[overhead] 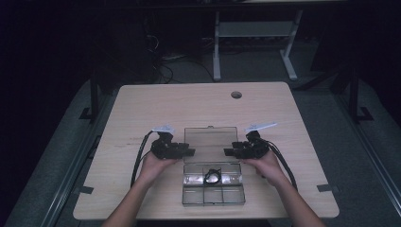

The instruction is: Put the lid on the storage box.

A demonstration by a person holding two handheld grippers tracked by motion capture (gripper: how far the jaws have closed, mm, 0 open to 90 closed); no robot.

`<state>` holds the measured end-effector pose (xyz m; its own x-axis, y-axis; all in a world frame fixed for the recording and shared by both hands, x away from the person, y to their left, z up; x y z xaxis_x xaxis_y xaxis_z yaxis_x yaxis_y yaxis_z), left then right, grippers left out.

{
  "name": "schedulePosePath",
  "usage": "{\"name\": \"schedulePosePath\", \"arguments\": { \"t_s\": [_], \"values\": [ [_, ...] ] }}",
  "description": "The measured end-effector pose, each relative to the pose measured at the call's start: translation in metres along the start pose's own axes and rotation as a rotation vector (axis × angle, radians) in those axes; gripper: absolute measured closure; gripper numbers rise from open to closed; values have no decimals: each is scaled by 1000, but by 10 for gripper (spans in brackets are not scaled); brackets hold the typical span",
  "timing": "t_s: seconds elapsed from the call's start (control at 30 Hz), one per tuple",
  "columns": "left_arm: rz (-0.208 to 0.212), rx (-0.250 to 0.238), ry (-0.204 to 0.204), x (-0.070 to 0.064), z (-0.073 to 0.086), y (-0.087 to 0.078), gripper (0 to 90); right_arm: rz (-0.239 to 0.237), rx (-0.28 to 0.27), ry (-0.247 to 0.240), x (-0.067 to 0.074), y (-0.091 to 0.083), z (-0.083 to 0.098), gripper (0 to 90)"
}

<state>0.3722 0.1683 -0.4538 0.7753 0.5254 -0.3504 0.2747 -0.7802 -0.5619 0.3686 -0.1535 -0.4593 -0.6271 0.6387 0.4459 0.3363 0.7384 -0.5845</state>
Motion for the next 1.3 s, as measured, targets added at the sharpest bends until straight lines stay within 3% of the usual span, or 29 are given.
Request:
{"name": "schedulePosePath", "arguments": {
  "t_s": [0.77,1.3],
  "values": [
    [0,-72,71,-8,1,-15,645,-24,-65,-60,5,-15,1,558],
    [20,-110,99,-15,0,-26,741,-43,-106,-124,10,-26,4,654]
  ]
}}
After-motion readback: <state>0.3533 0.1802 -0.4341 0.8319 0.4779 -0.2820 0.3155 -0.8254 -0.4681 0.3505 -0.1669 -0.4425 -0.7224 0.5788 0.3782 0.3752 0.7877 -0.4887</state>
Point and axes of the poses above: each handheld gripper's, and its own axes: y roughly forward along the jaws, z roughly out of its underside, x roughly to its left, the point moved 1 cm from there along y, roughly forward along the jaws, and after that the axes turned 4 degrees about y, right-handed, at the moved point
